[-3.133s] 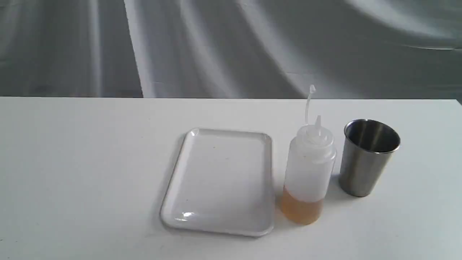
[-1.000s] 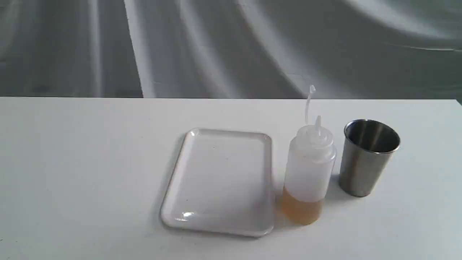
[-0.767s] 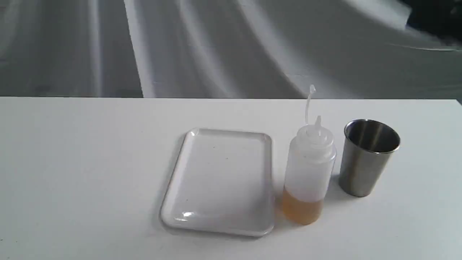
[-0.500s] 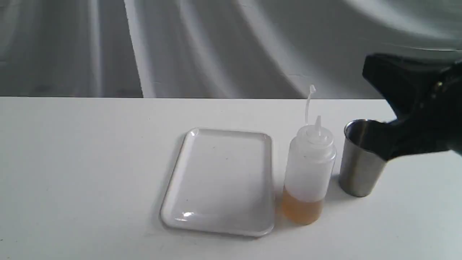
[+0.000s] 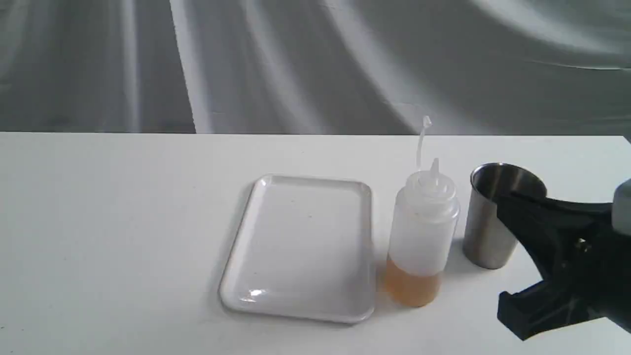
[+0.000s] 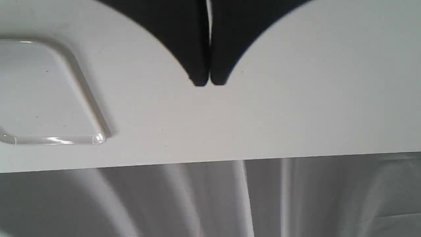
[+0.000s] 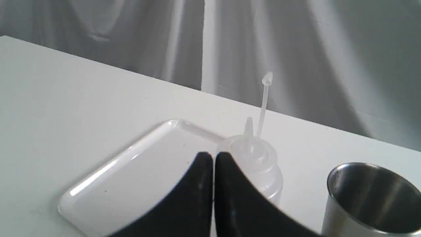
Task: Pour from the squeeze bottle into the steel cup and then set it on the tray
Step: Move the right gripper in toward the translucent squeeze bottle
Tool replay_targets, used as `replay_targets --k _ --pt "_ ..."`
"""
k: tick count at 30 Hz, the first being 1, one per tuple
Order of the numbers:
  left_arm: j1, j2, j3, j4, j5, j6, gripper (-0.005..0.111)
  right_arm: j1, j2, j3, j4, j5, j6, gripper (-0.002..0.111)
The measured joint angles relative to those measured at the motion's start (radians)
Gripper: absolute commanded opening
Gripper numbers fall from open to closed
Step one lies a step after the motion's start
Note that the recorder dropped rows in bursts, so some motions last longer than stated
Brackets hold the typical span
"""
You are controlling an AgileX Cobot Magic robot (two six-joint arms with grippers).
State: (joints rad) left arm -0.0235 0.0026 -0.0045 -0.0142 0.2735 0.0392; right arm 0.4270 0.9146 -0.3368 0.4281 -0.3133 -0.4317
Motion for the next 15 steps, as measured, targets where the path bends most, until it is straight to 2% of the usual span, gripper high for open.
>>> replay_targets --k 2,3,8,9,15 --pt "0.000 0.000 0.000 0.000 0.000 0.000 0.000 0.000 0.002 0.007 0.000 -0.004 0.000 0.023" --pt "0.000 0.000 0.000 0.000 0.000 0.000 0.000 0.000 0.007 0.008 0.000 -0.007 0.000 0.033" --pt "0.000 0.000 0.000 0.000 0.000 0.000 0.000 0.000 0.099 0.008 -0.013 -0.040 0.062 0.101" --pt "0.000 0.000 0.000 0.000 0.000 0.000 0.000 0.000 0.125 0.008 -0.018 -0.056 0.077 0.105" --pt "0.000 0.000 0.000 0.000 0.000 0.000 0.000 0.016 0.317 0.008 -0.053 -0.174 0.175 0.104"
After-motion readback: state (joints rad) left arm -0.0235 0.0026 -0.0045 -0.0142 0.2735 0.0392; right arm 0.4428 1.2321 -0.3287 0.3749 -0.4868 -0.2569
